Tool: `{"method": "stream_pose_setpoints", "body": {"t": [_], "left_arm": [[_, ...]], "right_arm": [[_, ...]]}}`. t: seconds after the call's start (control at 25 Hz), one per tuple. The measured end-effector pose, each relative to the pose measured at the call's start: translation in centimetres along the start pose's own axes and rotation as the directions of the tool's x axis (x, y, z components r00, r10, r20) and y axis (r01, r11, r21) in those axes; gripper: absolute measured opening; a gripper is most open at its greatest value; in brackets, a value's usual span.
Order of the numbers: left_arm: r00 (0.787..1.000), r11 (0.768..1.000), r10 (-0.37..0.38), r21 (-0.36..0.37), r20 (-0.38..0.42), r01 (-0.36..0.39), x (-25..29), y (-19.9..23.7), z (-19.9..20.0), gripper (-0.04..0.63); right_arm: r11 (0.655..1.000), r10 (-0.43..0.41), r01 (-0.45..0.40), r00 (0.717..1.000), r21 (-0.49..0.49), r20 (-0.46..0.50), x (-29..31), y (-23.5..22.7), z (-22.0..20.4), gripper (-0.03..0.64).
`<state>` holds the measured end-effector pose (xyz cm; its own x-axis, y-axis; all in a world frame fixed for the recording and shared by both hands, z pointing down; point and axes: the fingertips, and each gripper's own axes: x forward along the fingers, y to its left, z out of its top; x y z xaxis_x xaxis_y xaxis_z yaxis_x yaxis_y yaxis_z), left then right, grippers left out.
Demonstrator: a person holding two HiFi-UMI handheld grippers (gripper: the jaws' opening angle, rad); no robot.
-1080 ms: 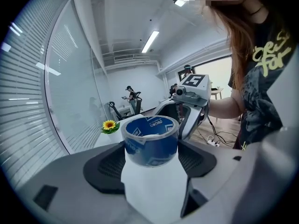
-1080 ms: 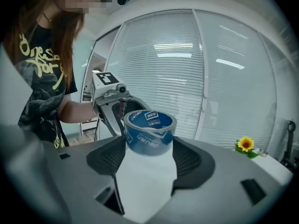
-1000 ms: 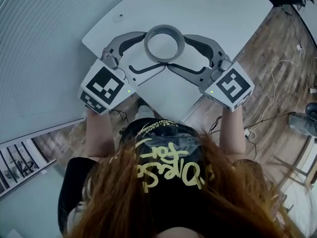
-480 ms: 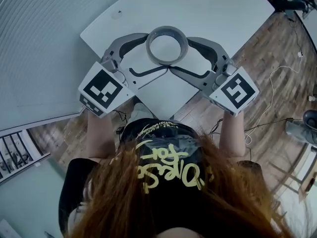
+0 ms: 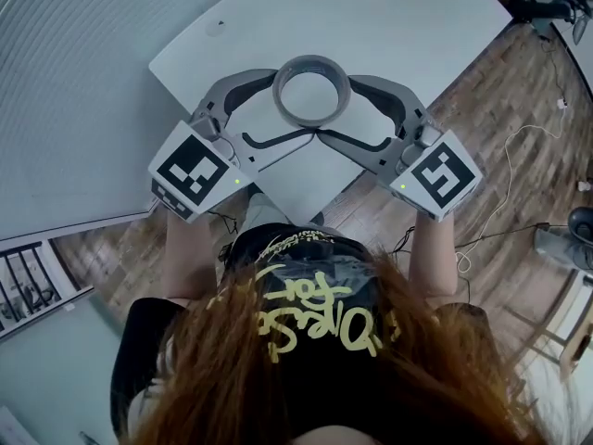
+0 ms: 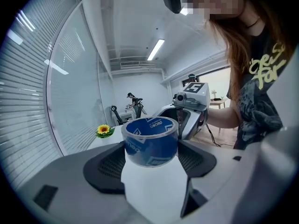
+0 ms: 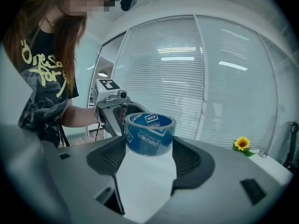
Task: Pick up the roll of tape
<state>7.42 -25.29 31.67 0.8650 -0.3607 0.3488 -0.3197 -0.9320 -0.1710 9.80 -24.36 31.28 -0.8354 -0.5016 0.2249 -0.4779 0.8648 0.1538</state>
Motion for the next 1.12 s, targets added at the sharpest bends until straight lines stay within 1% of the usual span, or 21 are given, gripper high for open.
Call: {"method": "stream_pose_setpoints", "body": {"t": [0.12, 0.36, 0.48, 0.6, 0.92, 1.12], "left_arm": [[1.0, 1.0, 0.0, 0.004, 0.003, 0.0, 0.1, -0.7, 0.4, 0.348], [1.0, 0.999, -0.024, -0.027, 0.02, 0.025, 0.5, -0.7, 0.1, 0.348], [0.999, 0.999, -0.034, -0.041, 0.035, 0.035, 0.3, -0.4, 0.2, 0.348], [0.999, 0.999, -0.028, -0.032, 0.034, 0.029, 0.3, -0.6, 0.3, 0.348], [0.999, 0.999, -0.023, -0.029, 0.05, 0.024, -0.5, -0.5, 1.0, 0.348], [0.998, 1.0, -0.015, -0.025, 0.055, 0.017, -1.1, -1.6, 1.3, 0.348]], "right_arm": [[1.0, -0.006, 0.006, 1.0, -0.009, -0.011, -0.7, 0.3, 0.1, 0.318], [0.999, -0.009, 0.01, 0.999, 0.043, -0.031, -0.8, 0.1, -0.4, 0.316], [0.999, -0.013, 0.015, 0.999, 0.035, -0.038, -0.5, 0.1, -0.2, 0.314], [1.0, -0.022, 0.023, 0.998, 0.015, -0.057, -0.7, 0.2, -0.1, 0.313], [0.999, -0.02, 0.021, 0.999, 0.034, -0.031, -0.7, 0.4, 0.9, 0.311], [0.999, -0.018, 0.019, 1.0, 0.034, -0.015, -1.3, 1.4, 1.1, 0.31]]}}
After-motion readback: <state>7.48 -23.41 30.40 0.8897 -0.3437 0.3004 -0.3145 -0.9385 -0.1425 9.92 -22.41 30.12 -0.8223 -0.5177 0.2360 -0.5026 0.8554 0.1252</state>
